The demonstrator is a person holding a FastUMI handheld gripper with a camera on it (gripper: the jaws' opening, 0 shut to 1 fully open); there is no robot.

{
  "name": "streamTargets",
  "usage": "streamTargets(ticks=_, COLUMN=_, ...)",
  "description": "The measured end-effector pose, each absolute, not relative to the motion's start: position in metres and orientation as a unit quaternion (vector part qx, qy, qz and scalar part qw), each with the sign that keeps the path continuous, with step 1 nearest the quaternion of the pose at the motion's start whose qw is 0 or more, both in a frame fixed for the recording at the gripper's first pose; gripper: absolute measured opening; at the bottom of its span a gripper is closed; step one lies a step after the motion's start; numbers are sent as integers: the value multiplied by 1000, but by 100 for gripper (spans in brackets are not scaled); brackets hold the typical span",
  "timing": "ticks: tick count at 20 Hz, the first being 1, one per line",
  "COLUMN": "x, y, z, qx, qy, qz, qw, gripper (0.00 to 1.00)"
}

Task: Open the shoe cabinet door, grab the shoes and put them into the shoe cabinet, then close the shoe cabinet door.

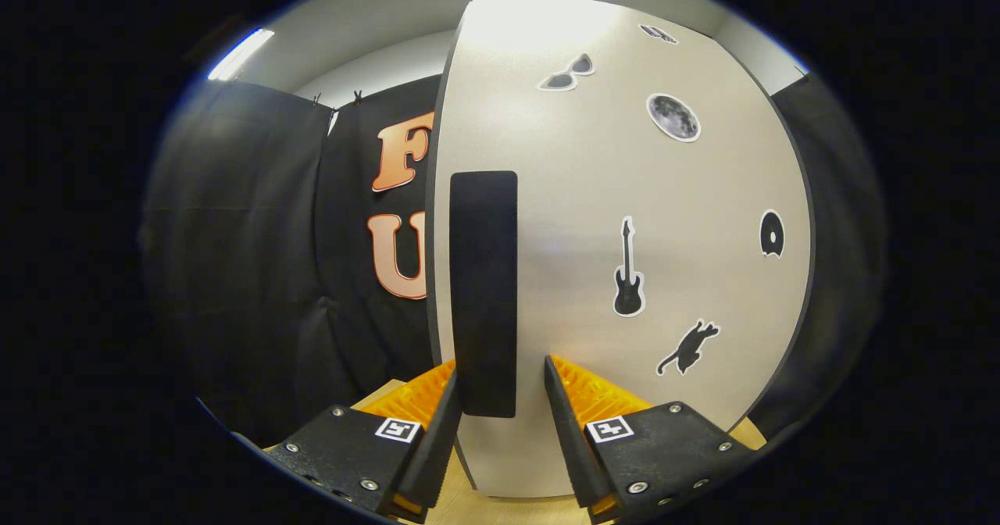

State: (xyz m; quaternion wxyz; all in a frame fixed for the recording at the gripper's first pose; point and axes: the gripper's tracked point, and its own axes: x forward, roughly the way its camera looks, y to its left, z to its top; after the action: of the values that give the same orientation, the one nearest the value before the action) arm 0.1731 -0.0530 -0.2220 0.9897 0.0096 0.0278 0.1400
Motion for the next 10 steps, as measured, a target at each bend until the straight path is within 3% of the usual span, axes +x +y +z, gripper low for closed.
streamTargets(ticks=10, x=178, y=-52, z=-221, qx=8, qy=41, qz=122, qw=992, gripper=64)
